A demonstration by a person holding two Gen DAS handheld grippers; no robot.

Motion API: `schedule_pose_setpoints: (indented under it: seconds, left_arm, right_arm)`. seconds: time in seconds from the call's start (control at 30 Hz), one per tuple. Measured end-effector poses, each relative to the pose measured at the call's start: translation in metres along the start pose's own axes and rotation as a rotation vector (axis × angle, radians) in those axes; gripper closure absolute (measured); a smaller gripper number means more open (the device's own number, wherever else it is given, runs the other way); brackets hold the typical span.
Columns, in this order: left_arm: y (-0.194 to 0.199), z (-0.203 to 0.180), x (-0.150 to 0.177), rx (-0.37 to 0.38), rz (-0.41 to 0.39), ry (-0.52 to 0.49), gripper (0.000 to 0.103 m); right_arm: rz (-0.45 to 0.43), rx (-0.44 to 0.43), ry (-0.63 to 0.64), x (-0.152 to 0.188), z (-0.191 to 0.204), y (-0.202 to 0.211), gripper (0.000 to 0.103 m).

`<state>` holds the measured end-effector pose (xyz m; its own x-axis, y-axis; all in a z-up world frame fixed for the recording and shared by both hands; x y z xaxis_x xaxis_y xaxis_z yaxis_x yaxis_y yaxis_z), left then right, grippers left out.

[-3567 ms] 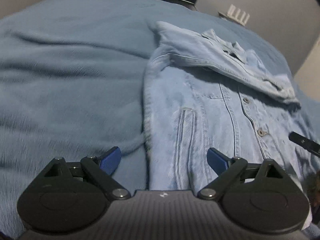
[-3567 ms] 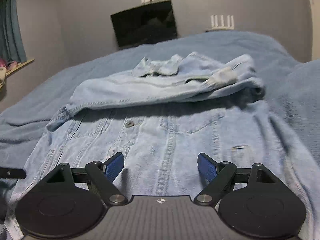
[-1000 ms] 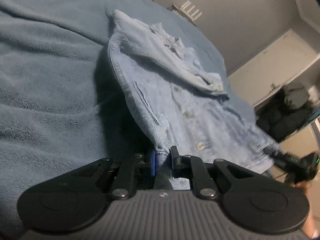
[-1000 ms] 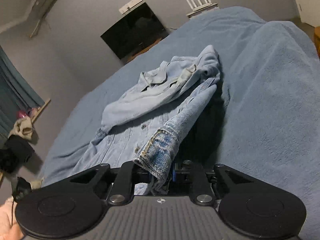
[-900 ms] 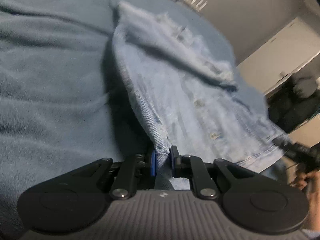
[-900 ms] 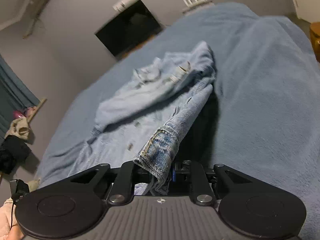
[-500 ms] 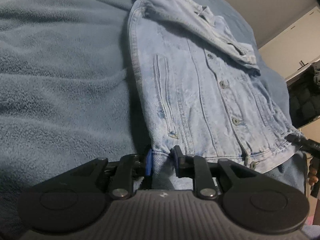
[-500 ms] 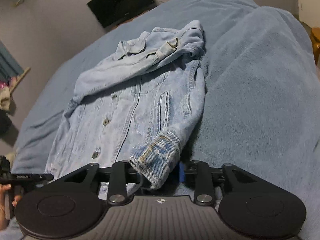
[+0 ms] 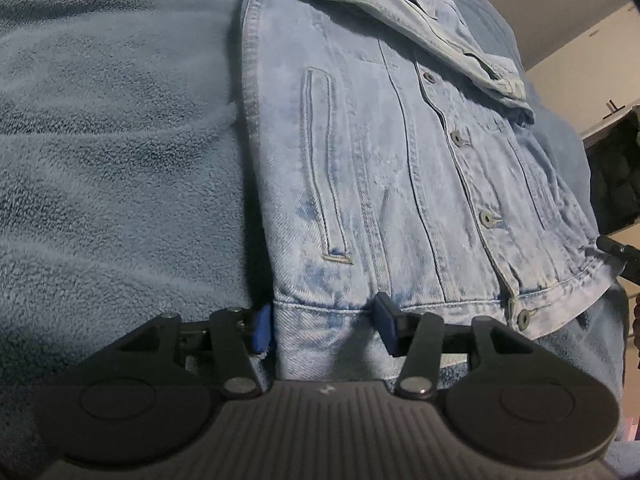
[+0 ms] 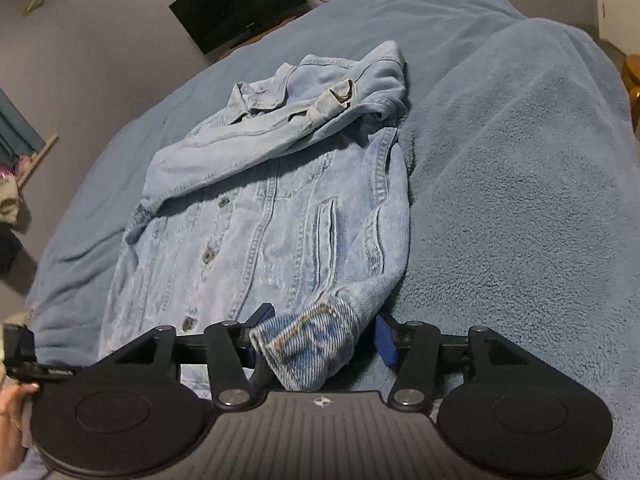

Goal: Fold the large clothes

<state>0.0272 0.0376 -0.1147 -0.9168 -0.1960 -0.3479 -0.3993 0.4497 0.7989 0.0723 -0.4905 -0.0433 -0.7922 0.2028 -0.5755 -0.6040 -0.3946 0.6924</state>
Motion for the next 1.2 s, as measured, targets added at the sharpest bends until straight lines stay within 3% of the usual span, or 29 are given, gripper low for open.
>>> schedule_pose_setpoints:
  seconds: [0.13, 0.2, 0.33, 0.47, 0.53, 0.57, 0.63, 0.73, 0.87, 1.0, 1.2]
  left_arm:
    - [0.001, -0.005, 0.0, -0.01, -0.007, -0.026, 0.056]
    - [0.001, -0.005, 0.0, -0.014, -0.005, -0.027, 0.057]
    - [0.001, -0.005, 0.0, -0.004, 0.006, -0.018, 0.058]
    - [-0.003, -0.005, 0.0, -0.006, 0.033, -0.019, 0.059]
    - [-0.006, -0.004, 0.002, 0.0, 0.058, -0.019, 0.061]
    - [-0.007, -0.005, 0.002, 0.008, 0.073, -0.024, 0.065]
    - [-0.006, -0.004, 0.001, 0.072, 0.099, 0.008, 0.084]
    - [0.003, -0.004, -0.004, 0.166, 0.094, 0.055, 0.092]
    - [0.022, -0.007, -0.02, 0.284, 0.022, 0.089, 0.094]
    - [0.047, -0.002, -0.053, 0.386, -0.109, 0.182, 0.094]
    - [0.074, 0.008, -0.117, 0.465, -0.303, 0.355, 0.093]
  right_arm:
    - [-0.032, -0.042, -0.072, -0.011, -0.007, 0.002, 0.045]
    - [0.008, -0.042, -0.085, -0.011, -0.011, -0.006, 0.048]
    - [0.078, -0.008, -0.012, -0.006, -0.01, -0.013, 0.056]
    - [0.148, 0.011, 0.064, 0.002, -0.004, -0.015, 0.073]
    - [0.175, 0.02, 0.131, 0.006, 0.001, -0.014, 0.074]
    - [0.182, 0.025, 0.15, 0.006, 0.003, -0.014, 0.075]
    - [0.19, 0.018, 0.158, 0.003, 0.006, -0.015, 0.078]
    - [0.177, -0.05, 0.142, -0.006, 0.014, -0.014, 0.08]
    - [0.106, -0.188, 0.061, -0.031, 0.021, -0.004, 0.08]
    - [0.023, -0.298, -0.053, -0.066, 0.018, 0.003, 0.081]
    - [-0.116, -0.397, -0.26, -0.122, -0.001, 0.001, 0.081]
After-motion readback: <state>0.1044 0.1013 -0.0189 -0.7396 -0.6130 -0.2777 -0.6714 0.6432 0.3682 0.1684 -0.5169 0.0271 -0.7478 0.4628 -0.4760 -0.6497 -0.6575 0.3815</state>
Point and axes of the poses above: each gripper's, at about its wrist camera, not at the fingertips, and y roughly against the way its jaws point, z to its left, x to its underside, the point moved 8 cm from there along -y, roughly the way its jaws point, and after that the axes turned 2 degrees about -z, right-handed, at the moved point
